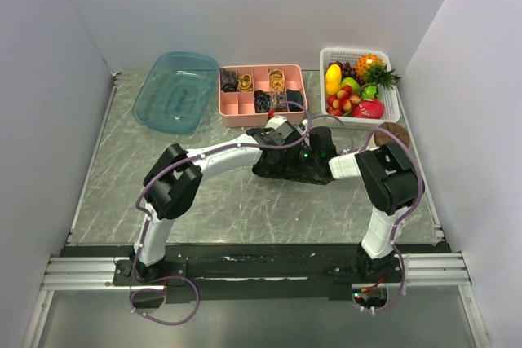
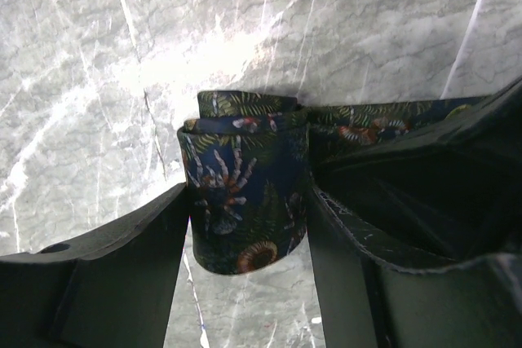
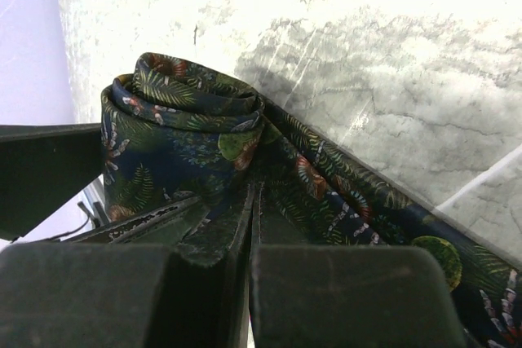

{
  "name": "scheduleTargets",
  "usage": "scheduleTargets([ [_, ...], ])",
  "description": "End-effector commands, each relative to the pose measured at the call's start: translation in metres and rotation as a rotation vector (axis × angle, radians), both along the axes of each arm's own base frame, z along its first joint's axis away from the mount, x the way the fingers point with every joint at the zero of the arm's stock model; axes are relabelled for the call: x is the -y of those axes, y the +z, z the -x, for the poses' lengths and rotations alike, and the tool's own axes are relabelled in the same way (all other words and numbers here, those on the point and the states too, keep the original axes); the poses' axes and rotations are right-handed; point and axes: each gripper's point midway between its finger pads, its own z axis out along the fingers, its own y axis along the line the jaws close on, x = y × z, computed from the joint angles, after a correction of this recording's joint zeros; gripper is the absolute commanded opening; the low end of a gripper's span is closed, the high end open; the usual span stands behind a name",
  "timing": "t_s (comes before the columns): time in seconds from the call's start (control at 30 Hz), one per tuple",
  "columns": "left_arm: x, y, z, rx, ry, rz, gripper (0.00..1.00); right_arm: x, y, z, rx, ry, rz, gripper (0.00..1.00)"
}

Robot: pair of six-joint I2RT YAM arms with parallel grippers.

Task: Roll the ties
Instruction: Roll the tie at the center of the board.

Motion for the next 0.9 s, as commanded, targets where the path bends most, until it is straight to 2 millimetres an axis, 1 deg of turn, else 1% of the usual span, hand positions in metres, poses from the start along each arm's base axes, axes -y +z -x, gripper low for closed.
scheduleTargets([
  [0.0, 0.010, 0.036, -0.003, 0.083, -0.013, 0.109, 0.64, 0.000, 0.026, -0.012, 0.104, -0.018, -0.039, 0.00],
  [0.07, 0.013, 0.042, -0.002, 0.091, -0.028, 0.140, 0.64, -0.002, 0.026, -0.012, 0.102, -0.014, -0.057, 0.00],
  [0.1, 0.015, 0.040, -0.002, 0.097, -0.036, 0.151, 0.64, -0.003, 0.028, -0.013, 0.112, -0.015, -0.066, 0.00],
  [0.17, 0.020, 0.043, -0.001, 0.103, -0.055, 0.179, 0.63, -0.003, 0.029, -0.013, 0.110, -0.011, -0.077, 0.00],
  [0.2, 0.018, 0.041, 0.000, 0.101, -0.058, 0.181, 0.63, -0.003, 0.029, -0.012, 0.111, -0.014, -0.080, 0.00],
  [0.27, 0.024, 0.047, -0.001, 0.120, -0.072, 0.218, 0.64, -0.002, 0.030, -0.011, 0.119, -0.015, -0.082, 0.00],
  [0.43, 0.038, 0.042, 0.005, 0.093, -0.125, 0.278, 0.63, -0.001, 0.028, -0.006, 0.110, -0.009, -0.083, 0.00],
  [0.5, 0.042, 0.035, 0.007, 0.071, -0.142, 0.291, 0.63, 0.001, 0.025, -0.004, 0.096, -0.018, -0.072, 0.00],
  [0.53, 0.045, 0.034, 0.009, 0.066, -0.145, 0.294, 0.63, 0.004, 0.027, -0.004, 0.100, -0.023, -0.069, 0.00],
  [0.6, 0.047, 0.031, 0.010, 0.063, -0.151, 0.306, 0.63, 0.012, 0.024, -0.002, 0.095, -0.044, -0.044, 0.00],
  [0.67, 0.051, 0.032, 0.012, 0.056, -0.161, 0.329, 0.63, 0.020, 0.027, -0.002, 0.110, -0.056, -0.028, 0.00],
  [0.7, 0.053, 0.032, 0.013, 0.056, -0.168, 0.338, 0.63, 0.024, 0.024, 0.002, 0.096, -0.063, -0.014, 0.00],
  [0.73, 0.056, 0.032, 0.014, 0.048, -0.177, 0.351, 0.63, 0.028, 0.031, -0.001, 0.116, -0.077, -0.009, 0.00],
  [0.8, 0.061, 0.031, 0.014, 0.038, -0.189, 0.362, 0.64, 0.038, 0.029, 0.002, 0.119, -0.092, 0.027, 0.00],
  [0.83, 0.064, 0.030, 0.015, 0.033, -0.197, 0.370, 0.64, 0.042, 0.036, 0.000, 0.142, -0.107, 0.041, 0.00],
  [0.87, 0.068, 0.027, 0.018, 0.017, -0.212, 0.384, 0.63, 0.047, 0.037, -0.001, 0.150, -0.112, 0.060, 0.00],
])
